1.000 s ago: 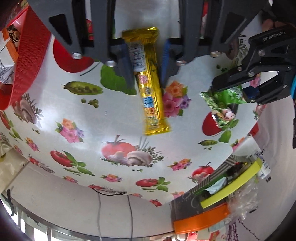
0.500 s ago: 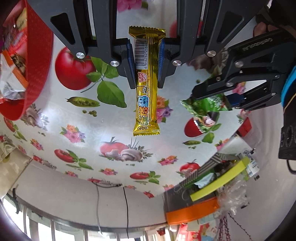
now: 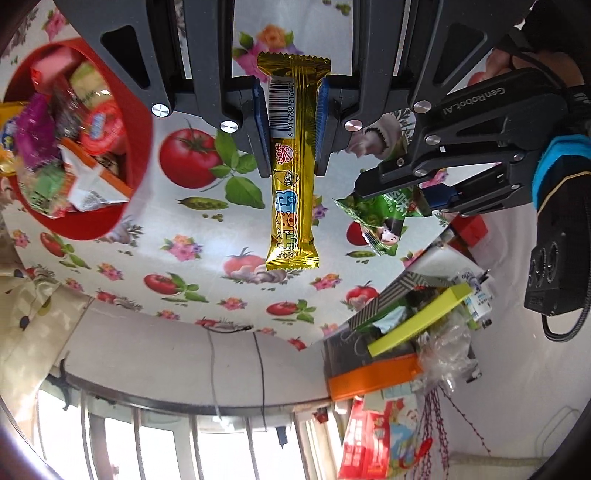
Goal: Organize snacks
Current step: 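Carry the green chip bag and gold wafer bar over the red basket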
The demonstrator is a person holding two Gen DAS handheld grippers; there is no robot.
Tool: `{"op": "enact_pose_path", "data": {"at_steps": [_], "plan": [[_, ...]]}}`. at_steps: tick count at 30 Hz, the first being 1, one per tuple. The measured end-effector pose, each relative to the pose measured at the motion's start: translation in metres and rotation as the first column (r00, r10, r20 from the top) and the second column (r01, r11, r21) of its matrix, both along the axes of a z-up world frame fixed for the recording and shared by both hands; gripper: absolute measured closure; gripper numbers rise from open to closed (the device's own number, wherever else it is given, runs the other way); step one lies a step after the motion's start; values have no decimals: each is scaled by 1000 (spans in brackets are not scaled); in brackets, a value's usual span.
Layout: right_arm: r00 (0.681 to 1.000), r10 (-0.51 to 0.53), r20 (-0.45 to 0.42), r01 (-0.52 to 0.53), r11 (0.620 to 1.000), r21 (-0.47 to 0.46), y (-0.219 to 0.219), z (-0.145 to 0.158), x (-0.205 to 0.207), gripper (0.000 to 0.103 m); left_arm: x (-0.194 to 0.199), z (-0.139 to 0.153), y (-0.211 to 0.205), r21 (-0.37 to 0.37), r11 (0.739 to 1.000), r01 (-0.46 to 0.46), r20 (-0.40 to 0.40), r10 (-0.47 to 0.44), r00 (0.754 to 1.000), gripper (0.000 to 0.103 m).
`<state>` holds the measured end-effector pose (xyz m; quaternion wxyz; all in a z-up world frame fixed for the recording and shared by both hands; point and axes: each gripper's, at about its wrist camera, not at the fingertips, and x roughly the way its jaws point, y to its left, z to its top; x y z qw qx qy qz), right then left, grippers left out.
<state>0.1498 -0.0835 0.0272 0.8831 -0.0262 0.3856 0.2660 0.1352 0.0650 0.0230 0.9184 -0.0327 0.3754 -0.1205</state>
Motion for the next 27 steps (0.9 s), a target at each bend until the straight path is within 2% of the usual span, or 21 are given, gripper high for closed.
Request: {"op": "enact_pose_path", "data": {"at_steps": [10, 27], "plan": [[997, -56, 47, 55, 998, 35, -39, 24, -23, 83, -14, 23, -32, 8, 999, 51, 41, -51, 998, 62], [988, -141, 71, 136, 988, 71, -94, 35, -35, 83, -13, 33, -91, 31, 989, 147, 59, -148, 987, 62]]}}
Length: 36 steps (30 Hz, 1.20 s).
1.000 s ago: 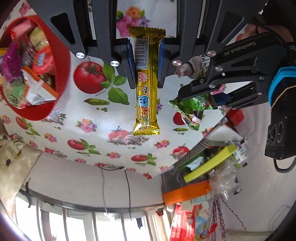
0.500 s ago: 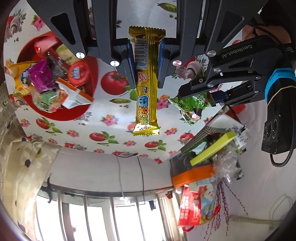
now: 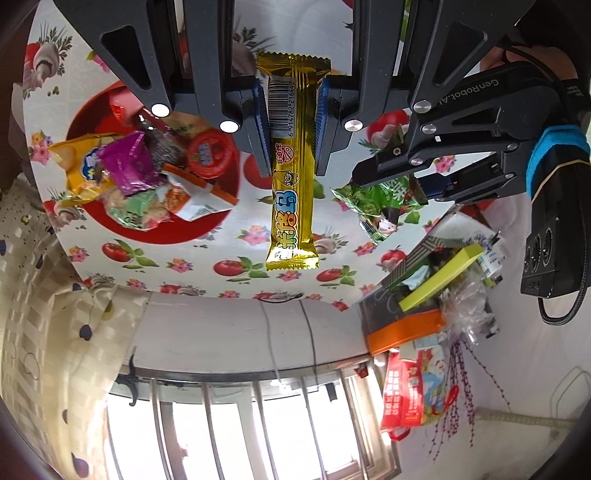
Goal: Organize snacks
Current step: 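Carry the green chip bag and gold wafer bar over the red basket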
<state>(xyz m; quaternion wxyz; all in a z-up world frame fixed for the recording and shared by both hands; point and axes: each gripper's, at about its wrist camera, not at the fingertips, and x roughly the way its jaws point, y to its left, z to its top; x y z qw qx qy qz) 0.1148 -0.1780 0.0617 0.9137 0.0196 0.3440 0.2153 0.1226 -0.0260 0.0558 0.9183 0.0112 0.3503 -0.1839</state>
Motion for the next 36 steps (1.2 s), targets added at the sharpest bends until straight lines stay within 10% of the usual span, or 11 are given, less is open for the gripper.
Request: {"op": "enact_pose_path", "data": {"at_steps": [36], "plan": [[974, -223, -34, 223, 975, 6, -103, -20, 27, 83, 33, -14, -57, -48, 990, 130, -41, -132, 990, 62]]}}
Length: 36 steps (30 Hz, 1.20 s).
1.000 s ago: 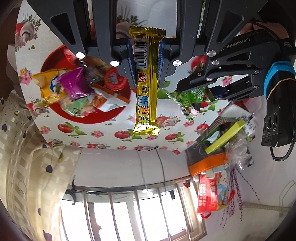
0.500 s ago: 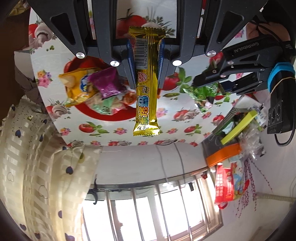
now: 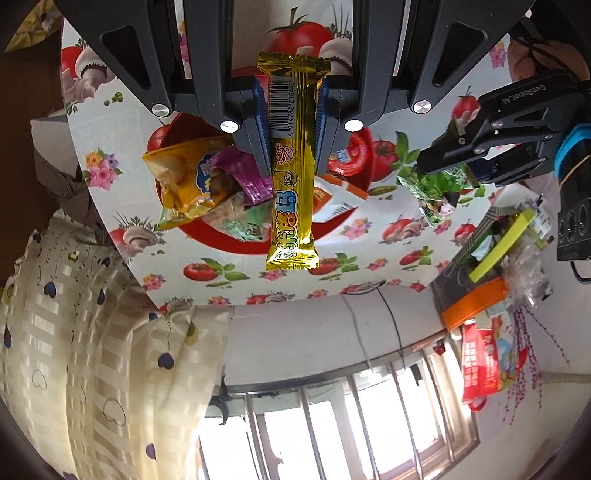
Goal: Organize snacks
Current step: 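Carry the green chip bag and gold wafer bar over the red basket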
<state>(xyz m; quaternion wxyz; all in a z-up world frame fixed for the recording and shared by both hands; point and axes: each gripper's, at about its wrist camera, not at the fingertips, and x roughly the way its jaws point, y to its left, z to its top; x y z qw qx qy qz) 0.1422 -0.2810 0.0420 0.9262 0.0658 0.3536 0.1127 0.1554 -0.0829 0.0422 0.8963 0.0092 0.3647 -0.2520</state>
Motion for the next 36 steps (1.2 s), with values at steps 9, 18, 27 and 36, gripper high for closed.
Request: {"op": "enact_pose_path", "data": {"at_steps": [9, 18, 27, 36], "plan": [[999, -33, -14, 33, 999, -6, -15, -7, 9, 83, 10, -8, -21, -5, 999, 46, -21, -46, 999, 62], [998, -52, -20, 52, 999, -3, -26, -11, 11, 83, 15, -12, -44, -8, 995, 98, -30, -98, 995, 62], [998, -63, -29, 63, 998, 3, -33, -16, 16, 83, 21, -26, -68, -19, 984, 176, -72, -177, 982, 62], [996, -61, -57, 61, 998, -5, -37, -26, 26, 83, 27, -47, -82, -32, 974, 225, -119, -227, 967, 62]]}}
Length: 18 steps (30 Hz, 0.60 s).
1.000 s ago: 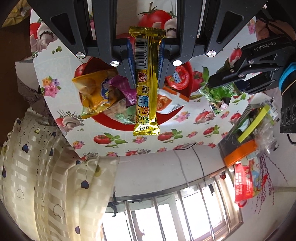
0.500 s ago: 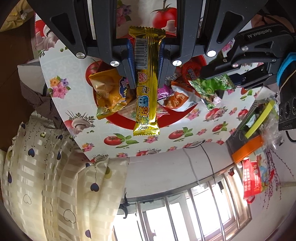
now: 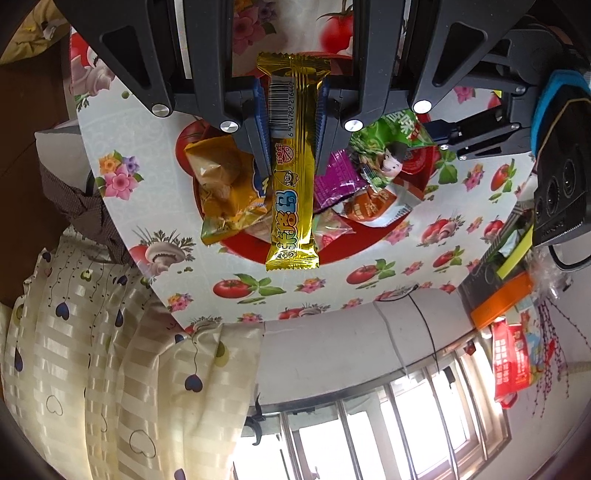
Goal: Organize snacks
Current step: 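Carry the green chip bag and gold wafer bar over the red basket, then open both tools to drop the chip bag and wafer bar into the basket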
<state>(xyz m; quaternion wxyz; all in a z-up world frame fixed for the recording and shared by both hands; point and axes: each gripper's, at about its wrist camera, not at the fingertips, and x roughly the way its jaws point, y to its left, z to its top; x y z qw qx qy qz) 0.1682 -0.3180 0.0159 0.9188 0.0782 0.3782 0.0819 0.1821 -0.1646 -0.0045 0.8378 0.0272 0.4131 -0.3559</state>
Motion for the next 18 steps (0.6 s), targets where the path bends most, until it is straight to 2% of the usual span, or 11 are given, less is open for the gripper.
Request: {"op": "enact_pose_path", "data": {"at_steps": [9, 12, 18], "plan": [[1000, 8, -14, -8, 1000, 16, 2, -10, 17, 83, 16, -1, 5, -4, 999, -34, 9, 34, 999, 62], [1000, 19, -18, -19, 1000, 16, 4, -13, 16, 83, 19, -2, 3, 20, 998, -60, 33, 60, 998, 62], [999, 30, -39, -30, 999, 20, 7, -23, 11, 83, 21, -7, 3, 11, 997, -72, 19, 72, 997, 61]]}}
